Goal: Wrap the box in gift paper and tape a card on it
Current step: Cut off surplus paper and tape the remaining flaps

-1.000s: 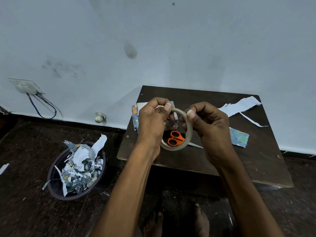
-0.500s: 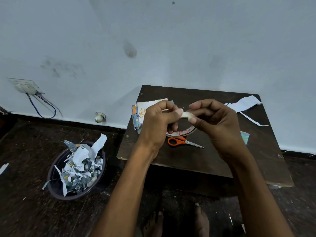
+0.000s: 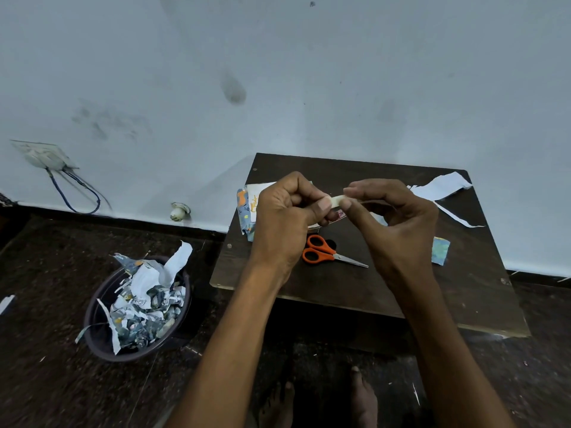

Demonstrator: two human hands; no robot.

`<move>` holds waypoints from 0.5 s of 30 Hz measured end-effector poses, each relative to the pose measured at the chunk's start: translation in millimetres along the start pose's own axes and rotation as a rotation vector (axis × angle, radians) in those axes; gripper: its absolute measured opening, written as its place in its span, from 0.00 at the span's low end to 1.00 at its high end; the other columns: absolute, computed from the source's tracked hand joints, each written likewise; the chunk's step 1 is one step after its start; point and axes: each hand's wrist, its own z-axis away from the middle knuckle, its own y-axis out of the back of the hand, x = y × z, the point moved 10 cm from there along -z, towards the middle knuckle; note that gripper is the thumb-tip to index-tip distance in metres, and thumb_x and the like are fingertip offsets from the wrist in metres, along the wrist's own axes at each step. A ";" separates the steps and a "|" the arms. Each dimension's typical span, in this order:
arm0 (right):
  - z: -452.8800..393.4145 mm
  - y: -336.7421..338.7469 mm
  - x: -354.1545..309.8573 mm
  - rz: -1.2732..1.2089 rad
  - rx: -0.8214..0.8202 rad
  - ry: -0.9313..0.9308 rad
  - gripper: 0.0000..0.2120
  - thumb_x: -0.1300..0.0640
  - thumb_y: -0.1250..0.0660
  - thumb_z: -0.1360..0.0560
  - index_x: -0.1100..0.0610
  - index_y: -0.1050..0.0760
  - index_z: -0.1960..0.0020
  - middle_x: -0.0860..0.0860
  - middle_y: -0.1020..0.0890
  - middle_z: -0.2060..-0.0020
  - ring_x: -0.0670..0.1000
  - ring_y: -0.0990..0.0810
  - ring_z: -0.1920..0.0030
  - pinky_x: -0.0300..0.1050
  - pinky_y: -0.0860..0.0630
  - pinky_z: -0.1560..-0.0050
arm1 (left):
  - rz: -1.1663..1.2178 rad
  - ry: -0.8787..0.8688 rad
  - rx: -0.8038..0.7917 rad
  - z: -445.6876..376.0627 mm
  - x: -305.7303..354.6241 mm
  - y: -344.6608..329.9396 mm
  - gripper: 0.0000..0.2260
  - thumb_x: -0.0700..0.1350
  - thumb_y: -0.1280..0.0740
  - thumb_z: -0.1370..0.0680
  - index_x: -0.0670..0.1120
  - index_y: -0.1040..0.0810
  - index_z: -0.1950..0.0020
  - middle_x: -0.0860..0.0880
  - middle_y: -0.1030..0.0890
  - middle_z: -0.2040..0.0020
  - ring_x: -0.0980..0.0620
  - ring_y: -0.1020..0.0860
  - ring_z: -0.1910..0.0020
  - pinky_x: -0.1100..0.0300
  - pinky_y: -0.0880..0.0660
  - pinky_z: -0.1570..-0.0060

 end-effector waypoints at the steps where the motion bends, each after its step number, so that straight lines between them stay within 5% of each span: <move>1: -0.1 1.2 -0.7 0.019 0.020 0.007 0.05 0.63 0.22 0.28 0.60 0.14 0.52 0.56 0.15 0.53 0.53 0.15 0.50 0.52 0.18 0.50 | 0.005 -0.005 0.004 0.4 0.7 -0.3 0.12 0.26 0.31 0.25 0.41 0.25 0.62 0.44 0.17 0.65 0.50 0.17 0.66 0.58 0.19 0.61; 8: 2.9 6.3 -7.4 0.088 0.156 0.022 0.02 0.66 0.24 0.27 0.61 0.14 0.55 0.55 0.14 0.55 0.51 0.14 0.52 0.50 0.18 0.50 | -0.013 -0.050 0.053 4.0 1.8 -4.0 0.08 0.34 0.25 0.28 0.43 0.23 0.62 0.38 0.15 0.60 0.44 0.14 0.60 0.55 0.19 0.59; 15: 3.3 6.5 -15.1 0.158 0.164 0.057 0.03 0.66 0.26 0.26 0.60 0.14 0.55 0.51 0.13 0.56 0.49 0.14 0.53 0.52 0.17 0.51 | -0.068 -0.077 0.094 4.9 3.2 -2.3 0.12 0.31 0.27 0.26 0.46 0.22 0.62 0.40 0.15 0.60 0.43 0.14 0.59 0.53 0.18 0.59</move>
